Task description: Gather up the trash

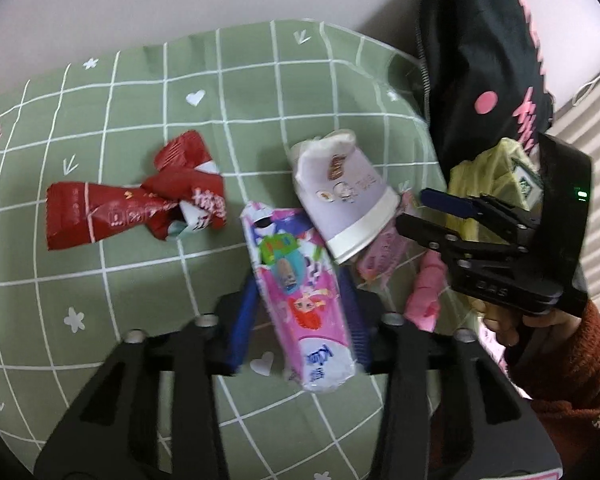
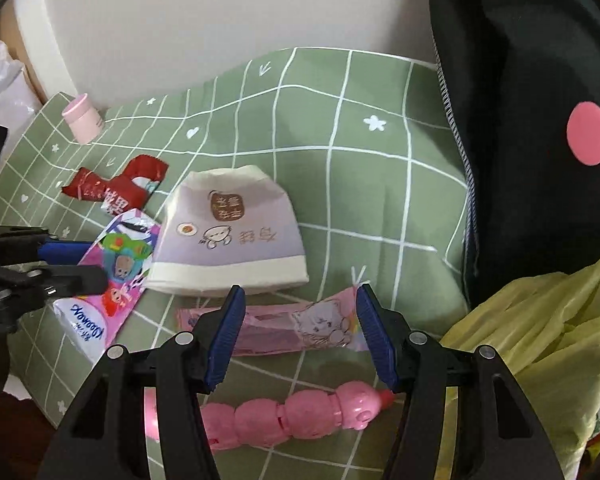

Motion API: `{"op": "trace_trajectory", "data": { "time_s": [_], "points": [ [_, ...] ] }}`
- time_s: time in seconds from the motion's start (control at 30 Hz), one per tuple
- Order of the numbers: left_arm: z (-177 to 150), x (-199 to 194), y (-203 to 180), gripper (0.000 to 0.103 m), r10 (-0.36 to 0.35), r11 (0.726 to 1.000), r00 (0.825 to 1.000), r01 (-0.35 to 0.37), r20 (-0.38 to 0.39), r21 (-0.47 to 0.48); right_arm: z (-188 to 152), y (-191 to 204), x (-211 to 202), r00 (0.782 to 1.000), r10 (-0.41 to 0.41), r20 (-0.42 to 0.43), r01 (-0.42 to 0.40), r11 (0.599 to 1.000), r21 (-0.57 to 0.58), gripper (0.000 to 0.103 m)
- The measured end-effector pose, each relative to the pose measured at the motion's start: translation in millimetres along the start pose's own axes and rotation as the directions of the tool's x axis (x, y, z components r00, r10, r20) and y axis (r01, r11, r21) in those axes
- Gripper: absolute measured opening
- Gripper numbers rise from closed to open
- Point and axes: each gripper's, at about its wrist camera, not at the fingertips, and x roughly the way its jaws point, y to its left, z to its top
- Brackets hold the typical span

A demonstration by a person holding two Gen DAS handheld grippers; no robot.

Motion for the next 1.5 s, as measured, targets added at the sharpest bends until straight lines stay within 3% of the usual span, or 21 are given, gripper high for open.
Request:
{"op": "trace_trajectory", "data": {
  "time_s": [0.1, 0.23, 0.4, 0.53, 0.7, 0.93, 1.17, 1.4, 1.5],
  "points": [
    [0.0, -0.7, 6.4, 0.009, 0.015, 0.999, 1.000, -0.014, 0.006, -0.033, -0.2, 1.5, -2.9, 1.000, 0.016, -0.001, -0.016, 1.000, -0.013, 0.054],
    [-0.6, -18.0, 18.4, 0.007, 0.074, 0.996, 0.996, -0.071, 0.054, -0.053, 0.6, 2.7, -10.9, 0.999, 0.048, 0.024, -0.049, 0.999, 0.004, 0.054],
    [-4.3, -46.6, 39.8, 0.006, 0.185, 0.981, 0.976, -0.176, 0.113, -0.082, 1.1, 7.9, -23.2, 0.996, 0.066, 0.066, -0.067, 0.998, 0.009, 0.054],
    [-10.3, -63.5, 54.2, 0.006, 0.208, 0.975, 0.968, -0.193, 0.144, -0.110, -1.5, 13.0, -28.5, 0.991, 0.101, 0.083, -0.102, 0.995, 0.010, 0.054],
    [-15.2, -74.5, 57.6, 0.023, 0.226, 0.970, 0.960, -0.208, 0.163, -0.125, 3.7, 30.9, -21.1, 0.992, 0.091, 0.084, -0.088, 0.995, -0.038, 0.054],
    [-19.9, -87.0, 54.0, 0.030, 0.236, 0.970, 0.953, -0.218, 0.190, -0.110, 19.8, 45.6, -13.2, 0.989, 0.125, 0.081, -0.118, 0.989, -0.087, 0.054],
    [-25.1, -105.9, 68.3, 0.040, 0.259, 0.962, 0.940, -0.232, 0.221, -0.141, 55.4, 87.8, -4.6, 0.972, 0.221, 0.082, -0.197, 0.952, -0.234, 0.054],
    [-44.6, -131.5, 95.0, 0.047, 0.297, 0.943, 0.920, -0.239, 0.257, -0.232, 92.3, 141.0, 29.1, 0.960, 0.279, -0.005, -0.262, 0.896, -0.359, 0.048],
    [-53.5, -136.5, 103.0, 0.048, 0.301, 0.937, 0.918, -0.234, 0.258, -0.260, 104.8, 150.8, 44.1, 0.961, 0.274, -0.025, -0.264, 0.895, -0.360, 0.048]
  ]
}}
